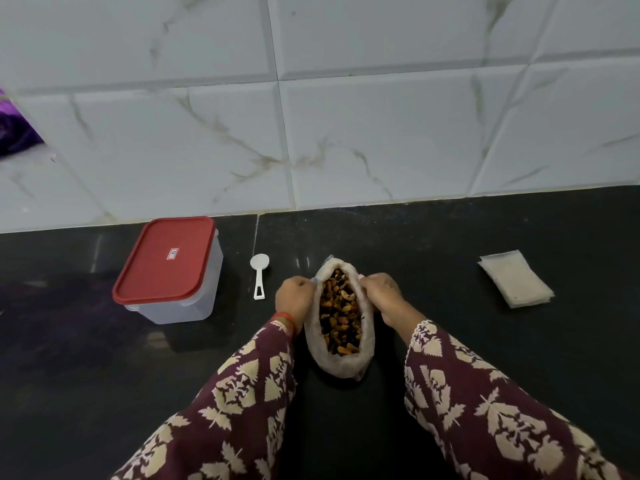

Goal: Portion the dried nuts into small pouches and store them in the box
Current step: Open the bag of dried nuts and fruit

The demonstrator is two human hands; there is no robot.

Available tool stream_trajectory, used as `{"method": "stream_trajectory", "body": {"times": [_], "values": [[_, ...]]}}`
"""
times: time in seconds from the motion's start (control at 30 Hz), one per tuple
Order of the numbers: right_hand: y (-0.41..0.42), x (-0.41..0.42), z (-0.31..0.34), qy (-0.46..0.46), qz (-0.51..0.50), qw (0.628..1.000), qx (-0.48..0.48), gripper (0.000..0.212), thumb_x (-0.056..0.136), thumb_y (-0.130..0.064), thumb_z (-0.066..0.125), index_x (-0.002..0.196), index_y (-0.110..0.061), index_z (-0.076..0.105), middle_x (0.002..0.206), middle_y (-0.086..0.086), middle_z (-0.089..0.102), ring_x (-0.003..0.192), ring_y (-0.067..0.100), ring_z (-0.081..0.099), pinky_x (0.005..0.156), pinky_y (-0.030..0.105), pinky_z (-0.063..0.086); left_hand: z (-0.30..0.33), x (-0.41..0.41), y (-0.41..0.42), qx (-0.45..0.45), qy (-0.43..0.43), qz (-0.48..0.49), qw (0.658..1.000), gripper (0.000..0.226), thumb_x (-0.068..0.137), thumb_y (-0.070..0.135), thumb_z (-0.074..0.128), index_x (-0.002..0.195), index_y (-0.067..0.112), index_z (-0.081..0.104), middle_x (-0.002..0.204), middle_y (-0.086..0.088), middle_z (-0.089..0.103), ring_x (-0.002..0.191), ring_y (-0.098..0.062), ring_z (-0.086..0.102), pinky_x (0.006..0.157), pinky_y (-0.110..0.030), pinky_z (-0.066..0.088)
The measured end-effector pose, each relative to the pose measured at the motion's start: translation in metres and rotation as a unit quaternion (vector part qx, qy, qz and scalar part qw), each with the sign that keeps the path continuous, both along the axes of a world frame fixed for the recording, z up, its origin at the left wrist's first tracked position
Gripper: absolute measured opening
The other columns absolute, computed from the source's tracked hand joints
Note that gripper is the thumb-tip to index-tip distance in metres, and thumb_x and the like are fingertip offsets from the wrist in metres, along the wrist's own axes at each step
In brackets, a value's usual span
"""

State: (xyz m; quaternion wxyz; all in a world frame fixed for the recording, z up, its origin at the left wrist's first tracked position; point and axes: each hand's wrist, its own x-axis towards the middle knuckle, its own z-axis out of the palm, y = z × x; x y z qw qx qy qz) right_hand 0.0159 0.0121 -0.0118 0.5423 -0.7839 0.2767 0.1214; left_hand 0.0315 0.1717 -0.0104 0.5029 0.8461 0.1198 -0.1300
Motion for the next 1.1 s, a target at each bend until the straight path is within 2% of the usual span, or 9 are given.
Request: {"method": "stream_trajectory", "body": {"times": [0.07, 0.13, 0.23, 0.37, 0.47, 0.6, 0.77, 1.0, 1.1], "values": [[-0.003, 0.000, 0.006, 0.040, -0.078, 0.979, 0.181, 0.027, 0.095, -0.018, 0.045, 0.082, -0.009, 0.067, 0.077, 0.008, 0.067, 0.074, 0.021, 0.063, 0.066, 0.032, 0.050, 0.003, 0.007, 0.004, -0.201, 0.128, 0.059, 0.969, 0.018, 0.088, 0.009, 0.051, 0.088, 0.003, 0.067, 0.095, -0.014, 0.064, 0.098, -0.035, 0.062, 0.090, -0.042, 0.050], [-0.005, 0.000, 0.006, 0.055, -0.075, 0.978, 0.188, 0.028, 0.093, -0.018, 0.045, 0.075, -0.009, 0.064, 0.073, 0.007, 0.064, 0.068, 0.020, 0.060, 0.062, 0.031, 0.048, -0.002, 0.009, 0.008, -0.272, 0.184, 0.079, 0.941, 0.022, 0.083, 0.009, 0.051, 0.093, 0.000, 0.068, 0.093, -0.016, 0.066, 0.089, -0.029, 0.062, 0.084, -0.038, 0.051], [-0.008, 0.006, 0.000, 0.023, 0.031, 0.998, -0.054, 0.042, 0.097, -0.040, 0.040, 0.088, -0.008, 0.066, 0.087, 0.007, 0.065, 0.081, 0.021, 0.062, 0.068, 0.032, 0.046, -0.013, 0.011, 0.007, -0.094, 0.074, 0.024, 0.992, 0.018, 0.081, 0.023, 0.049, 0.081, 0.010, 0.062, 0.101, -0.022, 0.064, 0.095, -0.034, 0.060, 0.088, -0.041, 0.050], [-0.013, 0.017, -0.002, -0.109, 0.130, 0.954, -0.247, 0.046, 0.094, -0.054, 0.039, 0.110, -0.017, 0.061, 0.100, 0.000, 0.062, 0.094, 0.018, 0.059, 0.075, 0.031, 0.046, -0.011, 0.018, 0.000, 0.038, -0.105, 0.008, 0.994, 0.038, 0.090, 0.039, 0.057, 0.117, 0.012, 0.058, 0.114, -0.005, 0.060, 0.104, -0.020, 0.058, 0.095, -0.037, 0.046], [-0.006, 0.030, -0.002, -0.130, 0.191, 0.946, -0.226, 0.040, 0.097, -0.045, 0.042, 0.105, -0.013, 0.066, 0.103, 0.005, 0.066, 0.097, 0.023, 0.061, 0.076, 0.030, 0.045, -0.006, 0.025, -0.011, 0.101, -0.122, -0.096, 0.983, 0.034, 0.095, 0.037, 0.051, 0.103, 0.008, 0.067, 0.095, -0.005, 0.066, 0.096, -0.021, 0.061, 0.077, -0.024, 0.042], [-0.003, 0.051, 0.002, -0.071, 0.140, 0.981, -0.117, 0.039, 0.097, -0.033, 0.045, 0.067, -0.011, 0.056, 0.077, 0.009, 0.061, 0.084, 0.028, 0.061, 0.072, 0.032, 0.042, -0.002, 0.046, -0.013, 0.078, -0.087, -0.047, 0.992, 0.027, 0.092, 0.025, 0.056, 0.085, 0.003, 0.069, 0.085, -0.011, 0.066, 0.085, -0.022, 0.060, 0.073, -0.027, 0.042], [-0.002, 0.057, -0.003, 0.038, -0.012, 0.989, 0.145, 0.031, 0.096, -0.025, 0.053, 0.104, 0.002, 0.066, 0.088, 0.013, 0.067, 0.079, 0.023, 0.063, 0.078, 0.033, 0.051, -0.012, 0.069, -0.012, -0.140, 0.094, 0.045, 0.985, 0.020, 0.087, 0.020, 0.067, 0.084, 0.000, 0.068, 0.088, -0.015, 0.067, 0.089, -0.026, 0.063, 0.082, -0.038, 0.051], [-0.009, 0.038, -0.003, -0.024, 0.054, 0.989, -0.135, 0.046, 0.094, -0.055, 0.037, 0.097, -0.016, 0.061, 0.099, 0.004, 0.063, 0.091, 0.021, 0.059, 0.081, 0.035, 0.049, -0.013, 0.042, -0.003, 0.072, -0.032, 0.015, 0.997, 0.039, 0.094, 0.046, 0.046, 0.092, 0.011, 0.062, 0.095, -0.007, 0.065, 0.092, -0.023, 0.060, 0.081, -0.030, 0.045], [-0.021, 0.008, 0.009, 0.008, 0.043, 0.998, -0.038, 0.054, 0.094, -0.060, 0.031, 0.110, -0.016, 0.058, 0.101, 0.005, 0.064, 0.094, 0.024, 0.063, 0.082, 0.043, 0.055, -0.001, 0.015, 0.010, -0.029, 0.044, -0.011, 0.999, 0.057, 0.087, 0.069, 0.034, 0.101, 0.020, 0.060, 0.102, -0.003, 0.065, 0.097, -0.023, 0.062, 0.084, -0.042, 0.053]]}}
